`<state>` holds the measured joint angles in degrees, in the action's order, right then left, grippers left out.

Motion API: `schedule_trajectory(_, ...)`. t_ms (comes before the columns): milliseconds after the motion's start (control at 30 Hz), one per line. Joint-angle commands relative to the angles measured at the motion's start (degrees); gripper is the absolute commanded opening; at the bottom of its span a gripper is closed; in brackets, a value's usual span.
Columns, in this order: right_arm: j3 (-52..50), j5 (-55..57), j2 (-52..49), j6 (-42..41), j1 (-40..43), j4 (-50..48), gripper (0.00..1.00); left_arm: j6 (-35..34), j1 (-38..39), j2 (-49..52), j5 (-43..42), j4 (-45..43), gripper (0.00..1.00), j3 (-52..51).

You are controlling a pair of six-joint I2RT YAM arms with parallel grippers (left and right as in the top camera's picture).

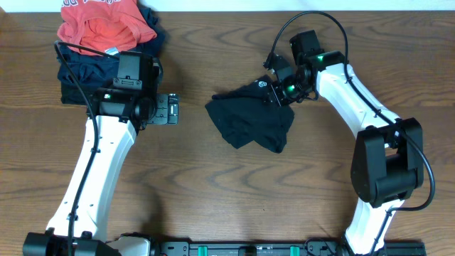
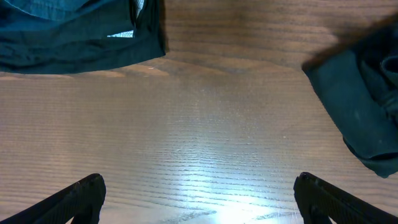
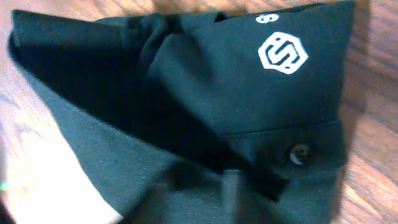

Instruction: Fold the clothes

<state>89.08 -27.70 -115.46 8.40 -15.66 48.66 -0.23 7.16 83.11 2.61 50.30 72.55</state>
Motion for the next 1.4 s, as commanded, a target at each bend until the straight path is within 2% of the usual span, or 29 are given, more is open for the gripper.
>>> schedule_trajectory(0,-0.1,-2.6,-0.3,1.9,0.5,1.2,0.09,-0.5,-0.4,0.0,0.9,0.0,0.98,-0.4)
schedule_trajectory(133,-0.1,-3.9,-0.3,5.9,0.3,5.1,0.07,-0.5,-0.4,0.0,0.9,0.1,0.98,-0.4)
schedule_trajectory(200,-0.1,-3.8,-0.3,7.9,0.2,6.5,0.01,-0.5,-0.4,0.0,0.9,0.1,0.98,-0.4)
schedule_trajectory(367,0.0,-3.8,-0.3,11.2,0.2,8.6,0.02,-0.5,-0.4,0.0,0.9,0.2,0.98,-0.4)
schedule_trajectory(400,0.0,-3.7,-0.3,11.2,0.2,8.5,0.21,-0.5,-0.4,0.0,0.9,0.2,0.98,-0.4)
schedule_trajectory(467,0.0,-3.4,-0.3,11.1,0.6,8.0,0.71,-0.5,-0.4,0.0,0.9,0.2,0.98,-0.4)
schedule_trajectory(500,0.0,-2.8,-0.3,10.2,0.8,7.4,0.79,-0.5,-0.4,0.0,0.9,0.2,0.98,-0.4)
schedule_trajectory(533,0.0,-1.3,-0.3,7.8,1.2,6.4,0.81,-0.5,-0.4,0.0,0.9,0.2,0.98,-0.4)
schedule_trajectory(667,-0.1,0.7,-0.3,2.0,2.3,3.8,0.82,-0.5,-0.4,0.0,0.9,0.2,0.98,-0.4)
schedule_trajectory(733,-0.1,0.7,-0.7,-0.6,2.4,2.4,0.77,-0.5,-0.4,0.0,0.9,0.2,0.98,-0.4)
schedule_trajectory(833,-0.1,0.5,-1.8,-3.1,1.5,0.5,0.62,-0.5,-0.4,0.0,0.9,0.2,0.98,-0.4)
schedule_trajectory(1167,-0.1,0.5,-2.9,-4.0,0.4,0.1,0.58,-0.5,-0.4,0.0,0.9,0.2,0.98,-0.4)
schedule_trajectory(1367,-0.1,0.5,-2.9,0.1,0.4,2.9,0.56,-0.5,-0.4,0.0,0.9,0.2,0.98,-0.4)
